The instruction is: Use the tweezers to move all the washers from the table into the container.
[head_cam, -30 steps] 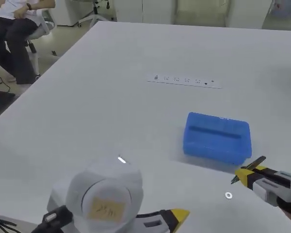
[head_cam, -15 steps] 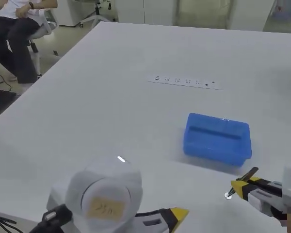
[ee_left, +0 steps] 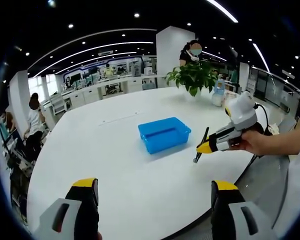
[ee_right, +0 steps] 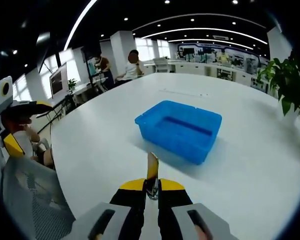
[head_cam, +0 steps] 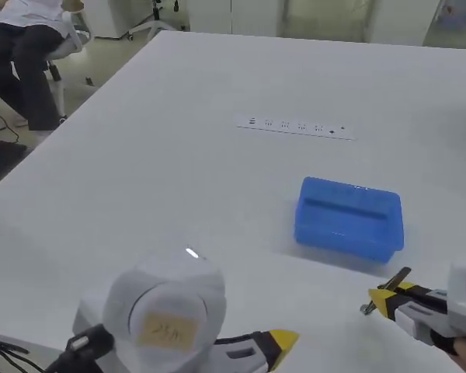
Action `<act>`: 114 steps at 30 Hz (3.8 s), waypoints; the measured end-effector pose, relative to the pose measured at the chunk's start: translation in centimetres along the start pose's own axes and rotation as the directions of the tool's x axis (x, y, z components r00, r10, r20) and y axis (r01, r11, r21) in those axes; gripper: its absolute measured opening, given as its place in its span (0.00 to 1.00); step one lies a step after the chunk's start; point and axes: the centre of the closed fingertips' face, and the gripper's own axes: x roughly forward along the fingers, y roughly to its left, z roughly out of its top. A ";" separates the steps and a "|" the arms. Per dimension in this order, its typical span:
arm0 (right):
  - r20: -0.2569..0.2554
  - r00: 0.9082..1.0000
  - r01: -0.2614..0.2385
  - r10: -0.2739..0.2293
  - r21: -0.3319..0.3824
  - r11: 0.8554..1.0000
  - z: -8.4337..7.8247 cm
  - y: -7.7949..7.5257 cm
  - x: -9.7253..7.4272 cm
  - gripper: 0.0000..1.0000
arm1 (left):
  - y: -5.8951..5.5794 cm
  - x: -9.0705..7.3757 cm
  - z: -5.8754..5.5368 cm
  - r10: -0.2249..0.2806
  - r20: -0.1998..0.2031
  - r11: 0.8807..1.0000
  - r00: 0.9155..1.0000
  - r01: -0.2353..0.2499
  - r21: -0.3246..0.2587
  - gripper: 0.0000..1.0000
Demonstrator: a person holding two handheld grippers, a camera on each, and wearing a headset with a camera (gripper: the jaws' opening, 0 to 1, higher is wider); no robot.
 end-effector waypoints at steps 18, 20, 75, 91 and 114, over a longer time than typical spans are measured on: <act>-0.012 1.000 0.006 -0.006 -0.026 1.000 0.0 0.7 0.0 0.04 | -0.2 0.0 0.1 -0.004 0.000 1.000 1.000 0.004 0.008 0.96; -0.008 1.000 0.004 -0.004 -0.022 1.000 0.3 0.9 -0.3 0.04 | -0.1 0.0 0.1 -0.004 0.004 1.000 1.000 0.004 0.007 0.96; -0.009 0.997 0.076 -0.078 -0.123 0.989 6.5 -4.1 5.1 0.04 | 1.2 -0.1 0.8 0.030 0.016 1.000 0.999 -0.030 -0.009 0.95; 0.037 0.996 0.086 -0.084 -0.081 0.993 7.4 -3.7 3.6 0.05 | 0.7 0.3 2.3 0.002 0.035 0.999 0.999 -0.003 0.044 0.93; 0.104 0.992 -0.031 0.076 -0.384 0.923 8.7 6.8 -3.7 0.04 | -6.1 2.0 8.3 -0.282 0.122 0.928 0.952 0.239 0.284 0.28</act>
